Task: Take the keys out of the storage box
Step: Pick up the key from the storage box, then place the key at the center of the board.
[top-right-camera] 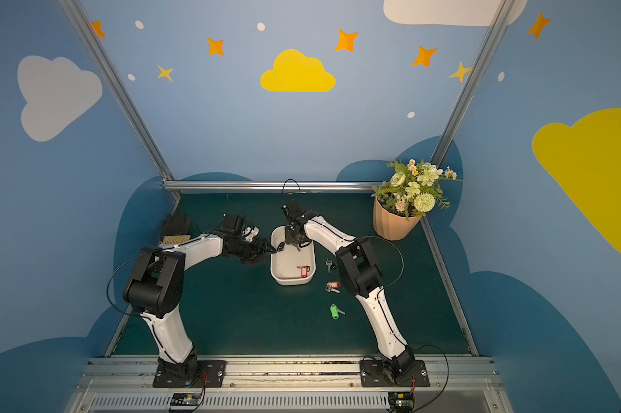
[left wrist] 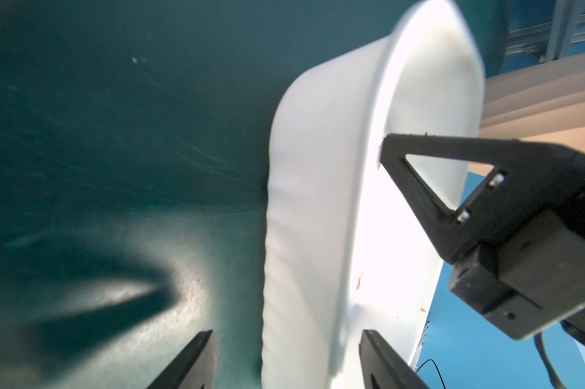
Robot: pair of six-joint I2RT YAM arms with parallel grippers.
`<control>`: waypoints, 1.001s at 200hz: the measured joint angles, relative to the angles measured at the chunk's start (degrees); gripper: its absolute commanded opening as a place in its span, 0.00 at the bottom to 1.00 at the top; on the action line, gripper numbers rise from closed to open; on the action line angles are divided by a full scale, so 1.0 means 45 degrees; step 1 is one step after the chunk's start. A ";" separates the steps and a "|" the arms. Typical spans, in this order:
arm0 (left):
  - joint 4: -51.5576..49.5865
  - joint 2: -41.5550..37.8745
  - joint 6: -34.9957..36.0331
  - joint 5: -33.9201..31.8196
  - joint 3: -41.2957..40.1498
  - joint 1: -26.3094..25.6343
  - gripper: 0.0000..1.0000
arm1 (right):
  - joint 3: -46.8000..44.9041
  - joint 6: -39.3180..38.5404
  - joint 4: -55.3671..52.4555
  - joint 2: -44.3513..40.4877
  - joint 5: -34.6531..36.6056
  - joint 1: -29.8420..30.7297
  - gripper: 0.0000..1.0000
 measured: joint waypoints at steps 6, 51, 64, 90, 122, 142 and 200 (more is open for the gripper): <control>-0.0005 -0.0282 0.0049 -0.0102 -0.0063 0.0000 0.77 | -0.0068 -0.0044 -0.0039 -0.0228 -0.0068 0.0000 0.00; 0.0262 -0.2875 0.0520 -0.1190 -0.0816 -0.0005 0.84 | -0.0797 -0.0272 -0.0612 -0.3317 -0.0049 -0.0044 0.00; 0.0325 -0.3628 0.0641 -0.1637 -0.1205 -0.0005 0.85 | -0.1384 -0.0296 -0.0748 -0.4454 0.0102 -0.0165 0.00; 0.0340 -0.4979 0.0782 -0.2545 -0.2045 0.0000 0.87 | -0.3293 -0.0282 -0.0957 -0.6606 0.0355 -0.0855 0.00; 0.0325 -0.6436 0.0850 -0.3691 -0.3002 0.0073 0.88 | -0.5945 -0.0272 -0.1326 -0.8262 0.0539 -0.2137 0.00; 0.0335 -0.7101 0.0855 -0.4308 -0.3385 0.0141 0.90 | -0.7373 -0.0136 -0.1481 -0.8621 0.0476 -0.2900 0.00; 0.0335 -0.7509 0.0724 -0.4925 -0.3793 0.0253 0.90 | -0.9126 -0.0141 -0.1423 -0.8058 -0.0325 -0.4187 0.00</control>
